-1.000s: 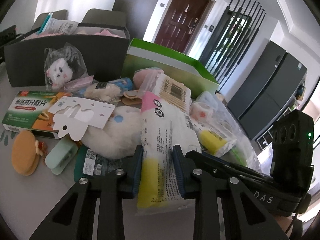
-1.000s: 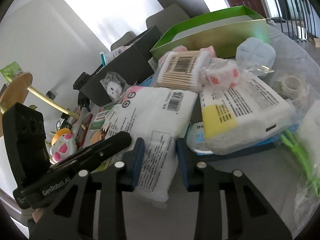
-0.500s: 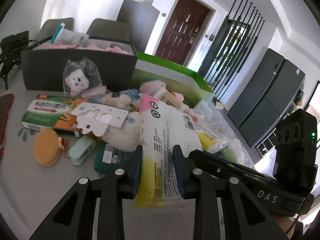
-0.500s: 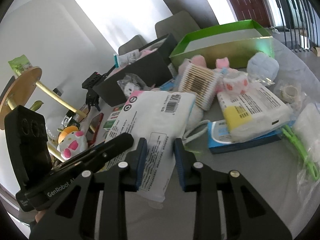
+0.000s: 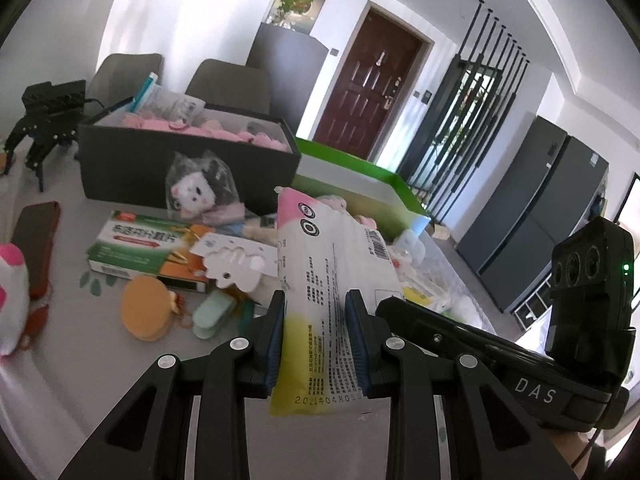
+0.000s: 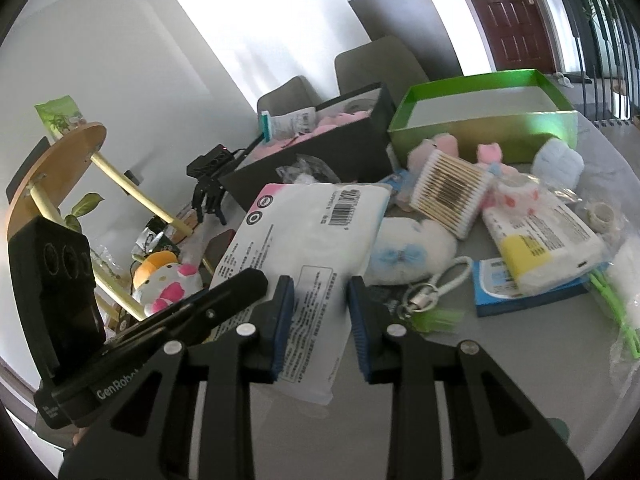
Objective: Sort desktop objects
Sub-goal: 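Lift the wet-wipe pack with the right gripper toward the dark box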
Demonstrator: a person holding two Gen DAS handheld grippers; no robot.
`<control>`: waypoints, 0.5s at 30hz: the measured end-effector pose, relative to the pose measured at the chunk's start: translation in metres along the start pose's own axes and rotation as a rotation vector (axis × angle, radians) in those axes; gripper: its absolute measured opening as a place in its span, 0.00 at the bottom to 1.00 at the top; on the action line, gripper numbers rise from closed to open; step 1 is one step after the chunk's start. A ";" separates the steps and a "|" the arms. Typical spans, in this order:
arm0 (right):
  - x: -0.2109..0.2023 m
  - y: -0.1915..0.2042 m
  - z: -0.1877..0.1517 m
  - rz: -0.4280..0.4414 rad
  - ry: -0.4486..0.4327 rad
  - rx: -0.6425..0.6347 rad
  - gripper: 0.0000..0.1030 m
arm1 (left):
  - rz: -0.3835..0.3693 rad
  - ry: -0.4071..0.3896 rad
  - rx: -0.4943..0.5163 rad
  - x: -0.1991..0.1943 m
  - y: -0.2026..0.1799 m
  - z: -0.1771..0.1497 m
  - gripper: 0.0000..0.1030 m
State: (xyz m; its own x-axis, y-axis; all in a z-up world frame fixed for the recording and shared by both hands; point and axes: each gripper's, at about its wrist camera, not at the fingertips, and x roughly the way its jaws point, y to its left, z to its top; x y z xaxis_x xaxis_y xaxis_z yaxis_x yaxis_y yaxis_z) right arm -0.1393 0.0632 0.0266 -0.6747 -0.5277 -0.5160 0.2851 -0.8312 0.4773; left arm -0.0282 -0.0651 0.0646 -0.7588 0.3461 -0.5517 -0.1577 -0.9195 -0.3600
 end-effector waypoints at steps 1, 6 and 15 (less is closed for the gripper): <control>0.000 0.004 0.001 0.002 -0.001 -0.004 0.28 | 0.002 -0.005 0.000 -0.003 0.002 0.002 0.29; 0.005 0.023 0.008 0.015 -0.006 -0.024 0.28 | 0.012 -0.030 -0.007 -0.015 0.013 0.012 0.29; 0.010 0.052 0.030 0.029 -0.027 -0.059 0.28 | 0.020 -0.072 -0.001 -0.033 0.027 0.039 0.29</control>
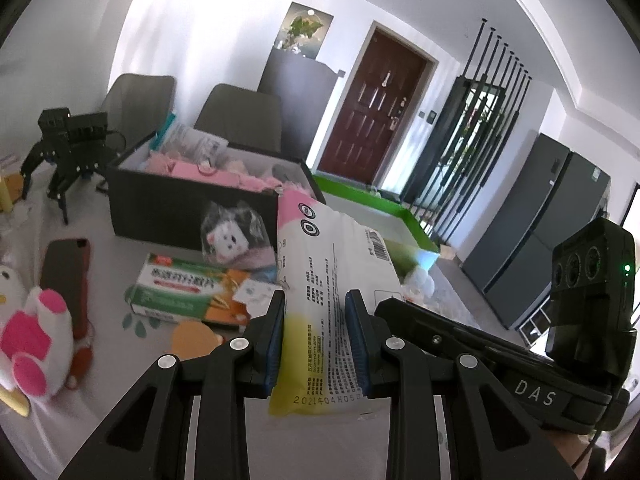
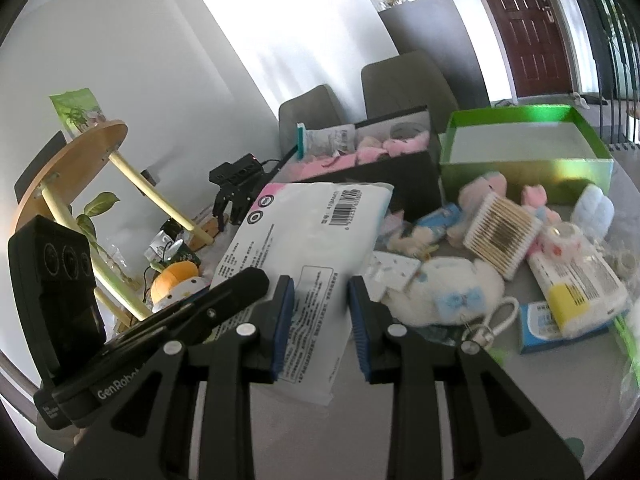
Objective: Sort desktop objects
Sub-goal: 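Lift the wet-wipe pack with the right gripper toward the dark box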
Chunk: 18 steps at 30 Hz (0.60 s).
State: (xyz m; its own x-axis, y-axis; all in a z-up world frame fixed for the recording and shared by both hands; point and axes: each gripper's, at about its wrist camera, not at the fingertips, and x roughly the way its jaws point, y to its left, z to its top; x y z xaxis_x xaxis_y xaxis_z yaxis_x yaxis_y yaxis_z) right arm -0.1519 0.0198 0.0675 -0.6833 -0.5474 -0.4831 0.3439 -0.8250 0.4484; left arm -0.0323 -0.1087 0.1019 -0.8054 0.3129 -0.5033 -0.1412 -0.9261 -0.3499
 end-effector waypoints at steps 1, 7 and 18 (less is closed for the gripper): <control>0.001 0.003 0.004 0.002 -0.003 -0.004 0.28 | 0.001 -0.004 0.001 -0.001 0.001 0.004 0.29; 0.008 0.018 0.021 0.013 -0.017 -0.024 0.28 | 0.009 -0.029 0.011 -0.008 0.010 0.025 0.29; 0.028 0.044 0.063 0.050 -0.049 -0.054 0.28 | 0.031 -0.069 0.028 -0.014 0.027 0.068 0.29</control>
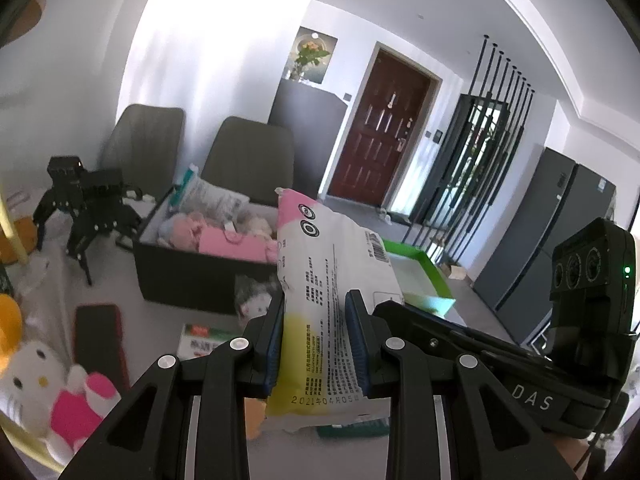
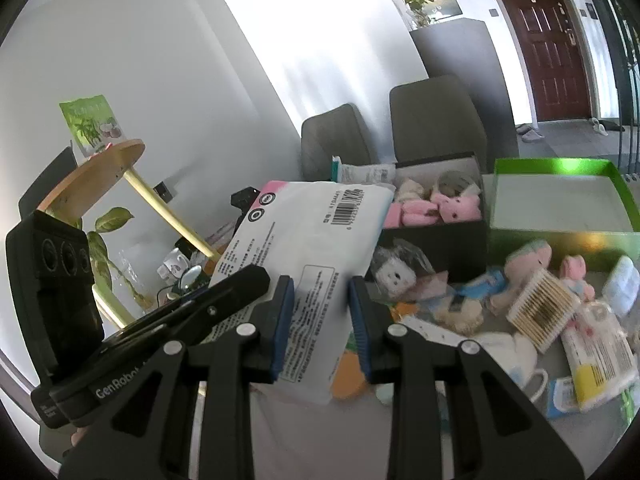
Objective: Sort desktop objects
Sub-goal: 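Lift the wet-wipe pack with the right gripper toward the dark box, then lower the wet-wipe pack into the dark box beside the pink plush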
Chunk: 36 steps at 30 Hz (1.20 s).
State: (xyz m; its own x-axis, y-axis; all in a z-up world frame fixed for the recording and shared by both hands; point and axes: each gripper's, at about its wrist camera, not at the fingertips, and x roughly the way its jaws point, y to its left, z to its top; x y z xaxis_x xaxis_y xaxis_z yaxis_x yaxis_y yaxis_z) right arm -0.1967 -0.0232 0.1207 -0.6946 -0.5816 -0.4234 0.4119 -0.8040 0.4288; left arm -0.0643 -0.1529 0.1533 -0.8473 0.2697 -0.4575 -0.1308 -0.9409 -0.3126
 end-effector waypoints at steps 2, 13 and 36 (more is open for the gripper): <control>0.005 0.003 0.007 0.004 -0.002 -0.006 0.28 | 0.006 -0.007 0.001 0.001 0.004 0.008 0.29; 0.030 0.012 0.035 0.026 -0.017 -0.012 0.28 | 0.024 -0.020 0.023 0.011 0.021 0.041 0.29; 0.100 0.012 0.081 0.070 -0.015 -0.006 0.28 | 0.056 -0.045 0.011 0.051 0.061 0.094 0.29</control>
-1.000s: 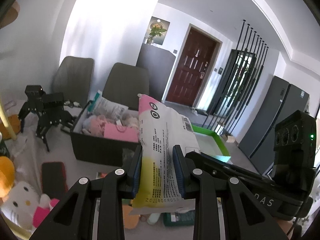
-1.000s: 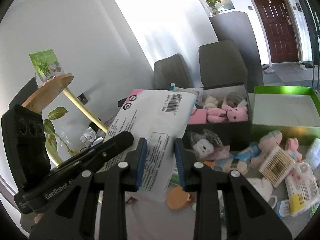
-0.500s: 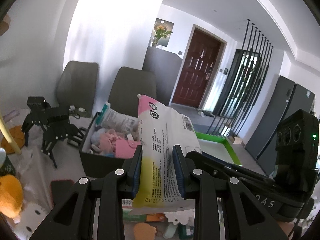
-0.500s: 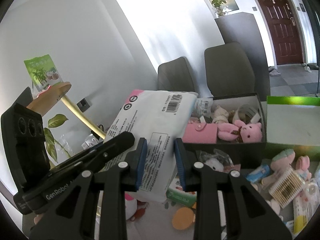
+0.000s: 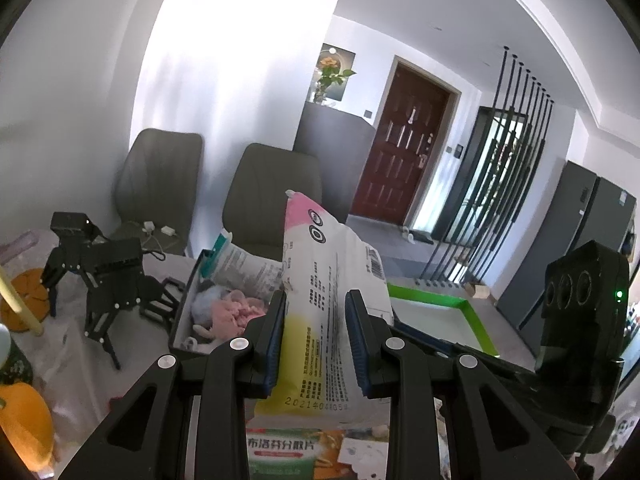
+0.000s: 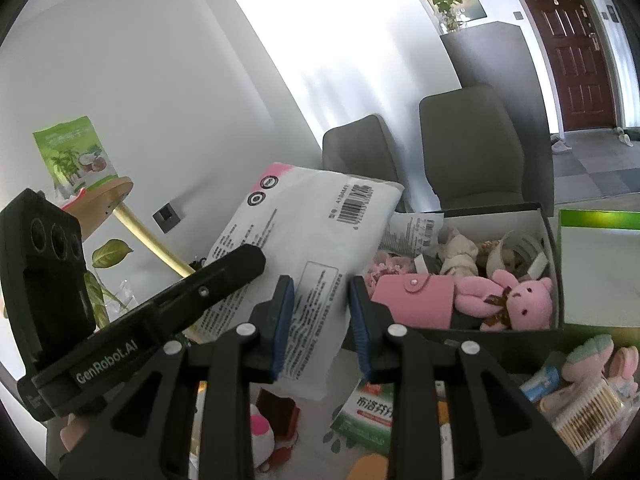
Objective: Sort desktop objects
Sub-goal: 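Lower the wet-wipe pack into the dark box beside the pink plush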
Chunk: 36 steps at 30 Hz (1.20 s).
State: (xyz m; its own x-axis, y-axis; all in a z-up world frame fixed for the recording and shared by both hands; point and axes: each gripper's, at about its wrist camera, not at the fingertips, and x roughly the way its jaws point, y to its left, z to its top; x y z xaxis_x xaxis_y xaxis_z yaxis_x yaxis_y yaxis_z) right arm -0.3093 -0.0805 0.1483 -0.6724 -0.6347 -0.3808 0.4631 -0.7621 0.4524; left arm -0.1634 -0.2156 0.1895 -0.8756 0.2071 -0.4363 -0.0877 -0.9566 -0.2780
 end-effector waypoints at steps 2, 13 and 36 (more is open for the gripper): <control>0.006 -0.003 0.004 0.000 -0.002 0.002 0.28 | -0.005 -0.002 -0.012 0.005 0.005 0.002 0.29; 0.046 -0.018 0.021 -0.012 -0.001 0.028 0.28 | -0.021 -0.001 -0.052 0.044 0.027 0.017 0.29; 0.160 -0.043 0.015 -0.066 0.116 0.072 0.30 | -0.032 0.103 -0.253 0.129 0.109 0.006 0.29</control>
State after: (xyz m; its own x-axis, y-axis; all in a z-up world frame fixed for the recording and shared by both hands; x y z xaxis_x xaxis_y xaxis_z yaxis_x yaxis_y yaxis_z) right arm -0.4450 -0.1474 0.0802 -0.6273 -0.5969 -0.5003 0.3748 -0.7944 0.4779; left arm -0.2887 -0.2943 0.1083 -0.8205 0.2683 -0.5048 0.0185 -0.8701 -0.4925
